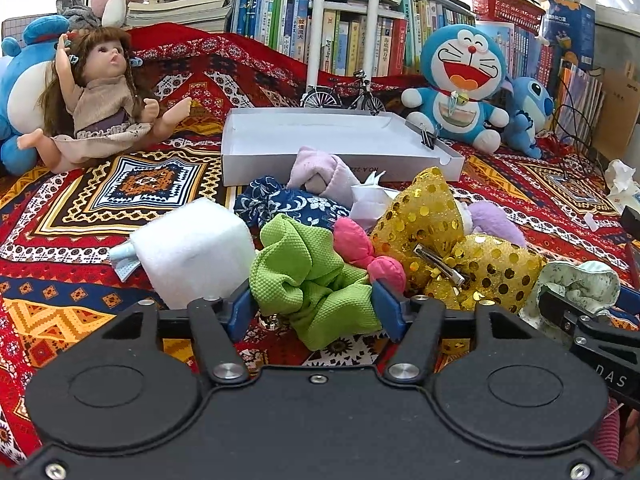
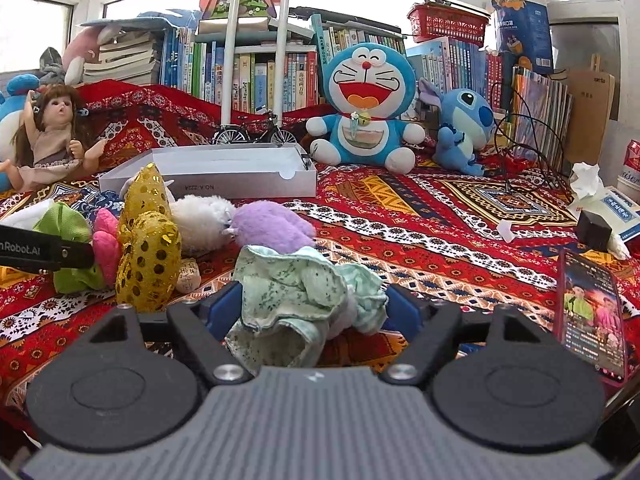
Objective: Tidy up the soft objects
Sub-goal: 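Grasp the green scrunchie with the left tool while the right tool grasps the mint floral cloth, then lift and carry the scrunchie and mint cloth with both tools over the white box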
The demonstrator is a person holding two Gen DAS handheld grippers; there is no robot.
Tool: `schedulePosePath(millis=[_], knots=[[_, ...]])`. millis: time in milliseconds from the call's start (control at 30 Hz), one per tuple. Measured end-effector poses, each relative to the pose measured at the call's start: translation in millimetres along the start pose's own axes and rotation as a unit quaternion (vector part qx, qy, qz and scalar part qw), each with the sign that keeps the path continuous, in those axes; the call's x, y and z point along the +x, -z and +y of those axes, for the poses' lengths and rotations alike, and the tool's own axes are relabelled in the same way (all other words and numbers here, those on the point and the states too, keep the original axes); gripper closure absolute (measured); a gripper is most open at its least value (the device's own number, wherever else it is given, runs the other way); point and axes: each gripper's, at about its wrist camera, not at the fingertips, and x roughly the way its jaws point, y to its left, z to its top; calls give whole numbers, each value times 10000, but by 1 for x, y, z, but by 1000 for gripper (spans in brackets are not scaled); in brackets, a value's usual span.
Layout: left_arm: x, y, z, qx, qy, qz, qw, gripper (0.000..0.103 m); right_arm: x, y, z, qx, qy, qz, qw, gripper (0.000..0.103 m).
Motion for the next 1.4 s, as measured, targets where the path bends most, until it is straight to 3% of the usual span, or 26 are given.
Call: schedulePosePath(millis=[133,267,367,433,733,1400], knots=[[1,1,0,-28,53,-37,10000,48,2,0,0,59,-35,57,10000,27],[-6,0,-1,6,63,-127,9999,72,1,0,0,94,-31,48,9999,33],[-13,-3,1,-72,118,-208,9997,84,-2,-2,-2,177,1,27,9998,43],[-18,-6,4,-164,155,-244,9994,85,-3,-4,-5,290,-32,38,9996,49],[-36,-11,5,-174,350,-427,9983,86,-8,-8,-8,431,-100,-10,9990,57],[-52,-36,8,-203,642,-717,9952,86,-15,-39,-12,506,-255,-441,9974,60]])
